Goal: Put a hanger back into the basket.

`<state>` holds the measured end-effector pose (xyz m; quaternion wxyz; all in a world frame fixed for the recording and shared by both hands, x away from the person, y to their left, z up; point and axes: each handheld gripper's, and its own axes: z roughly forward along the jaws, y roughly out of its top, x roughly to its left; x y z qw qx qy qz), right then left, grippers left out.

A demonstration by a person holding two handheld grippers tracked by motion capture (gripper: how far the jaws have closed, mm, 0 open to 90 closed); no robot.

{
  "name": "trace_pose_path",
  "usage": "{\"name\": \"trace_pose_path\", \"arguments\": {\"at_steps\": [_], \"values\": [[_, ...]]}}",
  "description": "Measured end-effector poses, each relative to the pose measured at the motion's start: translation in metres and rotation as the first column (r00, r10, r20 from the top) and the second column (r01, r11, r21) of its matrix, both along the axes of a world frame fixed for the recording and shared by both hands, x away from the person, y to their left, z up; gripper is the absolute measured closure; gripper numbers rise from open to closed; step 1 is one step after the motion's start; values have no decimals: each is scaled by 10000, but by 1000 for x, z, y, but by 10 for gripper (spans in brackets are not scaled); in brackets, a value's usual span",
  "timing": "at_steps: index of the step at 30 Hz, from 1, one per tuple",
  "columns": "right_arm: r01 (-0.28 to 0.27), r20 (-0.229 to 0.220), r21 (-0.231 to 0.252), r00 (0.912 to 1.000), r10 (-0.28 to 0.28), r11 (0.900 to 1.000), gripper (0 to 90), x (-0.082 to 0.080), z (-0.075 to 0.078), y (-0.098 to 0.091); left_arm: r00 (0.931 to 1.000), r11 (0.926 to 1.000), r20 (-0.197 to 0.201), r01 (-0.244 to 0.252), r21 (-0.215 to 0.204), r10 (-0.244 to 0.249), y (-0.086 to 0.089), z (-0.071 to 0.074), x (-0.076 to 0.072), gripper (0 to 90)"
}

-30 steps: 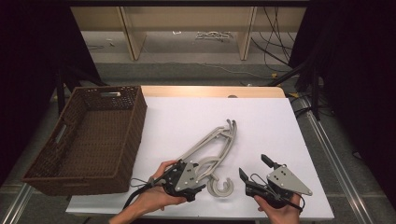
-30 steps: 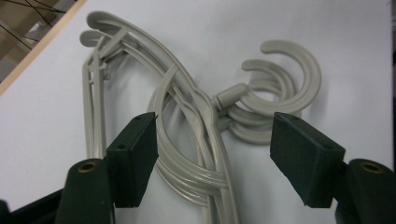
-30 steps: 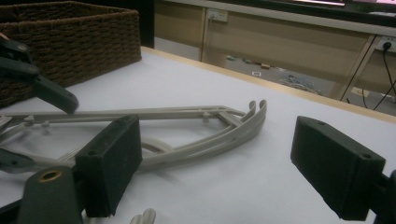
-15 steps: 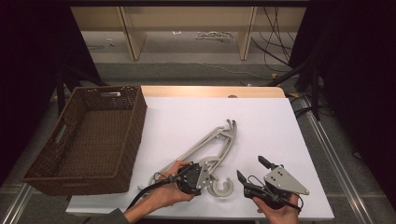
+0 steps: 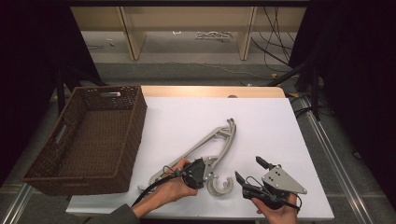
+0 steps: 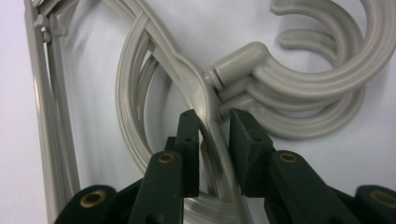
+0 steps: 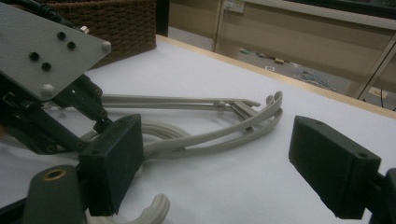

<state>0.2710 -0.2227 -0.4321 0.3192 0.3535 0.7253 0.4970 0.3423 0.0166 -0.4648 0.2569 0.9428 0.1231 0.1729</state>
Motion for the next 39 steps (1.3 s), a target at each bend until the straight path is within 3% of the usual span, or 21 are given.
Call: {"name": "trace_pose_path", "arguments": {"at_steps": [2,3,5,8,12,18,19,21,24,25,26,27,28,29,32,33,34,35,36,37,39], "values": [[-49,-188,56,9998,50,10000,193,-1,0,1,9998,10000,-177,-35,-63,34,1,1,1,753],[-55,-157,12,9999,55,10000,195,-1,0,2,9986,9990,-488,-239,-374,221,3,2,3,757],[-33,9,-58,10000,33,10000,195,0,0,1,9975,9977,-609,-401,-545,368,4,4,4,766],[-112,-163,-7,9998,112,9999,198,-1,0,1,9923,9849,-921,-952,-1443,824,12,10,8,777],[-108,-153,38,9998,109,9999,198,0,0,1,9875,9725,-1121,-1312,-1923,1111,23,17,16,806],[-85,-158,36,9998,85,10000,201,0,0,2,9768,9442,-1543,-1862,-2717,1483,38,26,26,810],[-106,-54,-30,9999,106,9999,203,0,0,1,9768,9442,-1543,-1862,-2717,1483,38,26,26,811],[-160,-106,-101,9998,159,9998,206,0,0,1,9671,9201,-1966,-2196,-3243,1616,47,32,32,812],[-165,-192,22,9997,165,9999,209,0,0,2,9576,8937,-2270,-2535,-3701,1776,56,37,37,813],[-175,-190,-3,9997,175,9998,210,0,0,2,9576,8937,-2270,-2535,-3701,1776,56,37,37,813],[-226,-220,54,9995,227,9997,211,0,-1,2,9527,8740,-2473,-2675,-4056,1768,61,42,40,813],[-226,-220,54,9995,227,9997,211,0,-1,2,9527,8740,-2473,-2675,-4056,1768,61,42,40,812],[-173,-98,-12,9998,173,9998,212,1,-1,1,9474,8500,-2599,-2886,-4407,1869,65,45,41,812],[-163,-88,-8,9998,163,9999,213,1,0,1,9474,8500,-2599,-2886,-4407,1869,65,45,41,813],[-181,-271,39,9995,182,9998,214,1,-2,2,9392,8151,-2880,-3120,-4882,1871,71,53,44,813],[-172,-281,58,9995,173,9998,215,1,-2,2,9392,8151,-2880,-3120,-4882,1871,71,53,44,814],[-165,-269,71,9995,167,9998,215,1,-1,2,9357,8002,-3035,-3185,-5082,1798,75,57,46,813],[-169,-268,72,9995,171,9998,216,1,-1,2,9353,7931,-3061,-3200,-5183,1774,76,60,47,813],[-169,-268,72,9995,171,9998,216,1,-1,2,9353,7931,-3061,-3200,-5183,1774,76,60,47,812],[-167,-182,-28,9997,167,9999,216,2,-2,2,9342,7778,-3086,-3266,-5370,1792,80,66,48,813],[-182,-201,-44,9996,181,9998,216,2,-2,1,9341,7721,-3095,-3277,-5445,1781,82,69,50,813]]}}
